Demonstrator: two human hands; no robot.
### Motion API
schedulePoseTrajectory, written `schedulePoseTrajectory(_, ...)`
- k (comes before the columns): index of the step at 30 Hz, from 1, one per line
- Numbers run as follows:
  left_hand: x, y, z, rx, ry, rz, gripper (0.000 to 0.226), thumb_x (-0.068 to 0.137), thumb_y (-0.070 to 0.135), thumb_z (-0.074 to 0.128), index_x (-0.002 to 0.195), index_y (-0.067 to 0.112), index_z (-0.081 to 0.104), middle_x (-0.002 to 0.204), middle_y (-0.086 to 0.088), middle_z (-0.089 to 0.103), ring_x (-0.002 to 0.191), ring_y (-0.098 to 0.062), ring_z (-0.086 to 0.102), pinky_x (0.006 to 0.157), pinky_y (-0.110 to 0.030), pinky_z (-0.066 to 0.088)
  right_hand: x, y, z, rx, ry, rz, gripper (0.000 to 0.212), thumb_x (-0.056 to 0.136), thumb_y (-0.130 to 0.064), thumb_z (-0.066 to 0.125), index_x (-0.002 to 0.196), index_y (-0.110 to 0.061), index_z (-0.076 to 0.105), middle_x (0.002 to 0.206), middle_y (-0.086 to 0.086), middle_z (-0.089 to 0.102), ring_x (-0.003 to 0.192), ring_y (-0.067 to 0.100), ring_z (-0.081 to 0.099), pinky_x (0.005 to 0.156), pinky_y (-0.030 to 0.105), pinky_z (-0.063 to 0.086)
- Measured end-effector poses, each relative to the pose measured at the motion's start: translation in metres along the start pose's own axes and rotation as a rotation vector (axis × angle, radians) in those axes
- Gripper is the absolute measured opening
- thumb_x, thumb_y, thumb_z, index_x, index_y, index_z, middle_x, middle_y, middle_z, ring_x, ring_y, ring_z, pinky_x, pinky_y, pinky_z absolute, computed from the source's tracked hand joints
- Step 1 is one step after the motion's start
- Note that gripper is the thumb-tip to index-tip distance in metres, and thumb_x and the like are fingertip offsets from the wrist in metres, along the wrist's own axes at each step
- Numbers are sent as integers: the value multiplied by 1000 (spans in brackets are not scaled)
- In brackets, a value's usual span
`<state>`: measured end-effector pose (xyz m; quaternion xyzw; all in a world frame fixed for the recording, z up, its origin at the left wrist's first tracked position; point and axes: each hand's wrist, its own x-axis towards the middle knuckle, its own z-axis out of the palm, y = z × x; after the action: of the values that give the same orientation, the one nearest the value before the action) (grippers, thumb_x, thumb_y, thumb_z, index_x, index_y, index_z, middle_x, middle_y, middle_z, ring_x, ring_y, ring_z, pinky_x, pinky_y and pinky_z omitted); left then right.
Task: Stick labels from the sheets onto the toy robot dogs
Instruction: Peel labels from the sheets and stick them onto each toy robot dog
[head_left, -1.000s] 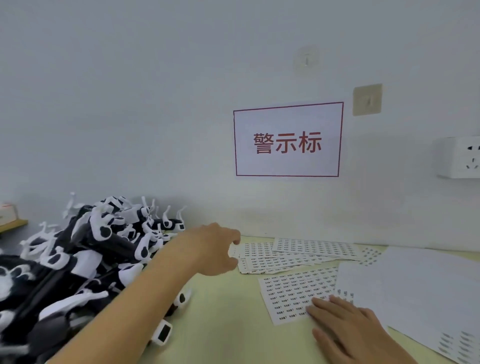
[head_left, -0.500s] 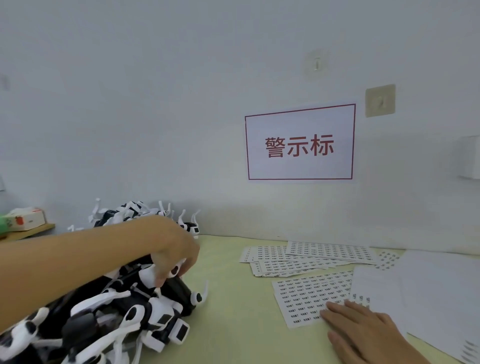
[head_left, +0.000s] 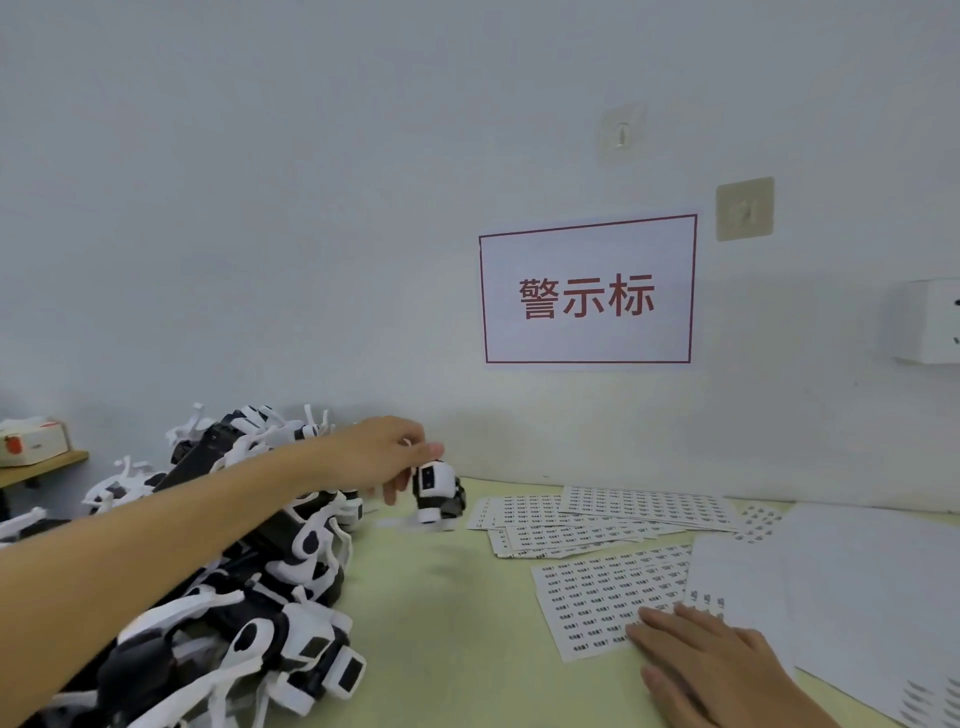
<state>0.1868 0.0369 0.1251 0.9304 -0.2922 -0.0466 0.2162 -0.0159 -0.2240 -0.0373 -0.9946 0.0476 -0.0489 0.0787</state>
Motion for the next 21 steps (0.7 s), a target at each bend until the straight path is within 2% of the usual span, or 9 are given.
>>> schedulePoseTrajectory(3,2,13,24,-334,-61,-83,29,106,29,40,86,16,56,68,3,69,73,-25,70,67,-28,47,0,0,0,0,-6,7,50,101,-60,20,150,-53,14,161,-28,0,150,1,-2,116,29,11)
schedulePoseTrajectory(6,3,17,54,-693,-187,-141,30,102,16,38,104,7,67,93,-9,74,83,-29,71,76,-32,50,0,0,-1,8,-7,3,51,101,-60,22,150,-52,15,161,-27,1,150,1,-2,116,29,10)
schedulePoseTrajectory(9,4,23,93,-1010,-221,-192,29,99,12,41,106,7,69,98,-11,69,83,-29,67,73,-32,48,1,0,-2,10,-18,5,51,101,-59,22,151,-51,16,161,-26,3,150,3,-1,116,30,10)
schedulePoseTrajectory(14,8,20,135,-1131,-113,-272,40,98,1,35,116,10,69,100,-12,71,83,-26,66,73,-35,47,1,1,-1,-1,-9,-3,50,101,-58,22,151,-52,17,162,-26,4,150,3,-1,116,30,11)
schedulePoseTrajectory(17,9,18,134,-1162,-58,-259,35,95,-3,40,108,8,71,95,-9,73,84,-24,64,69,-33,47,1,1,-1,-5,-9,-11,49,102,-57,22,151,-51,18,162,-25,4,151,3,-1,117,29,10)
schedulePoseTrajectory(19,10,19,130,-1167,37,-232,24,98,2,48,101,8,71,97,-7,76,85,-23,68,72,-32,50,1,2,-1,-10,-16,-14,50,102,-57,22,151,-50,17,162,-25,4,151,3,-1,117,30,10)
schedulePoseTrajectory(21,11,22,127,-1213,207,-229,22,98,3,48,96,6,70,97,-11,77,87,-28,72,74,-34,53,1,2,0,-13,-17,-16,50,102,-57,22,151,-50,17,162,-25,4,151,3,0,117,31,10)
